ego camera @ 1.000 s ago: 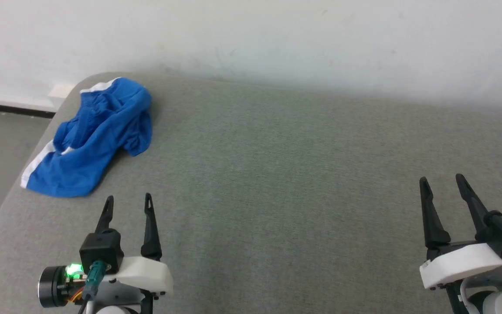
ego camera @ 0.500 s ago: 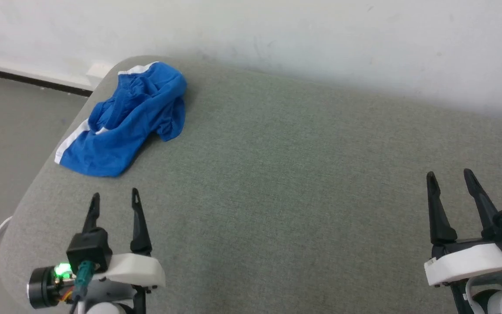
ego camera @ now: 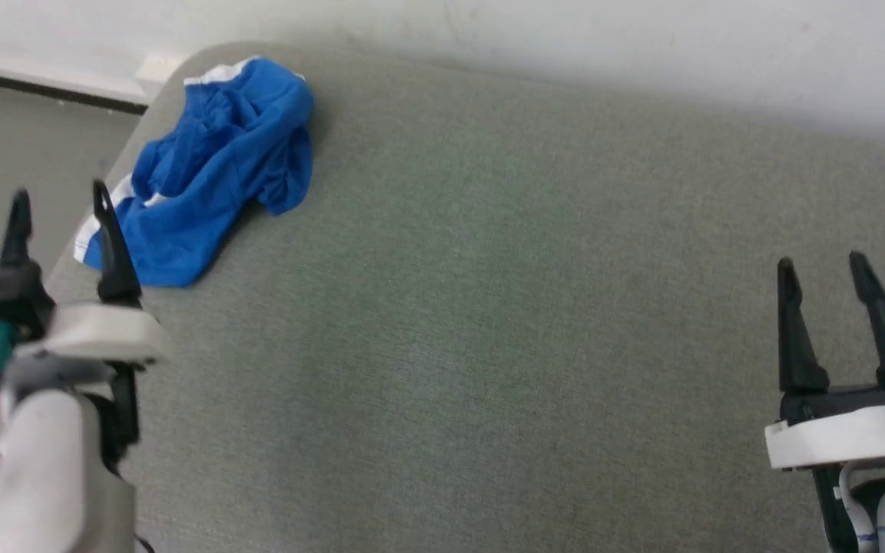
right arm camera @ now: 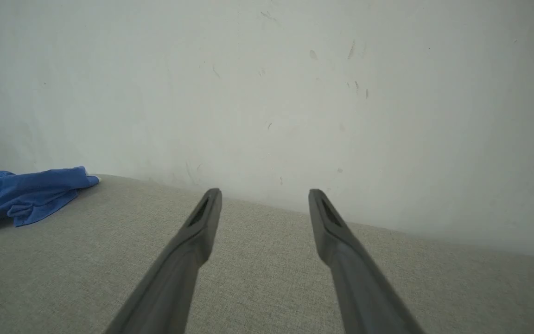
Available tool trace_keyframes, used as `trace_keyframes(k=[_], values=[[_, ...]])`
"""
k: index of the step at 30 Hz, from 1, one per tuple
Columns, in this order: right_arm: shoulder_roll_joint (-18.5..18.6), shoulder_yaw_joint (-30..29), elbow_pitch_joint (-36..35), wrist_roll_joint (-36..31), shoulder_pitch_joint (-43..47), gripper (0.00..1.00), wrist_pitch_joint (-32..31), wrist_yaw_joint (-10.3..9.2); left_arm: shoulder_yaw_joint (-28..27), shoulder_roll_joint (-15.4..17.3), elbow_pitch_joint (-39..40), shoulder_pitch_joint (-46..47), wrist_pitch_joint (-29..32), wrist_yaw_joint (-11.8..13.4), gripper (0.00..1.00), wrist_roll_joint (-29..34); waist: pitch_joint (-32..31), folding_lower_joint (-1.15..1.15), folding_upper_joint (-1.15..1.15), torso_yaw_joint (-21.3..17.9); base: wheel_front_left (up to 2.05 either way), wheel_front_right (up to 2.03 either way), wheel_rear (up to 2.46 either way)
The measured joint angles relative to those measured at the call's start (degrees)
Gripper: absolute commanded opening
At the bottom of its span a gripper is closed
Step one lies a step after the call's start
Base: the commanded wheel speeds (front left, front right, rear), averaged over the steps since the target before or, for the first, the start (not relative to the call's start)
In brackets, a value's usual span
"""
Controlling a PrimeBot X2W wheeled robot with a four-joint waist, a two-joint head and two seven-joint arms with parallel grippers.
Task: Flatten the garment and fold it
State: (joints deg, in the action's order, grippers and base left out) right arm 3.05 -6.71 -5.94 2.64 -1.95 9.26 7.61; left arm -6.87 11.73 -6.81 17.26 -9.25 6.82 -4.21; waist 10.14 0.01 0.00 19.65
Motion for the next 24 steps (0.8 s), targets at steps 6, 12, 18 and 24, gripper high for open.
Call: trace_keyframes(k=[6,12,18,24], values=[[0.01,-1.04,-1.67,-1.21,-2.69,1.0,0.74,0.0,0.43,5.41,-7.56,10.7,2.31,-5.01,1.0,-1.96,5.0,0.01,0.0,-0.91,0.0,0.0,0.0],[0.0,-0.56,-3.26,-1.77,-5.7,1.0,1.45,0.0,2.42,9.98,-15.45,20.96,11.4,-10.66,1.0,-4.87,10.35,0.01,0.0,-2.1,0.0,0.0,0.0],[-0.01,0.32,-5.17,-2.82,-8.57,1.0,2.07,0.0,6.03,13.55,-22.19,29.25,22.97,-12.35,1.0,-10.04,15.32,0.01,0.0,-3.88,0.0,0.0,0.0],[-0.02,0.38,-6.7,-3.19,-9.99,1.0,2.86,-0.01,12.09,16.9,-26.26,34.32,34.74,-12.83,1.0,-18.4,19.73,0.01,0.0,-5.88,0.0,0.0,0.0]])
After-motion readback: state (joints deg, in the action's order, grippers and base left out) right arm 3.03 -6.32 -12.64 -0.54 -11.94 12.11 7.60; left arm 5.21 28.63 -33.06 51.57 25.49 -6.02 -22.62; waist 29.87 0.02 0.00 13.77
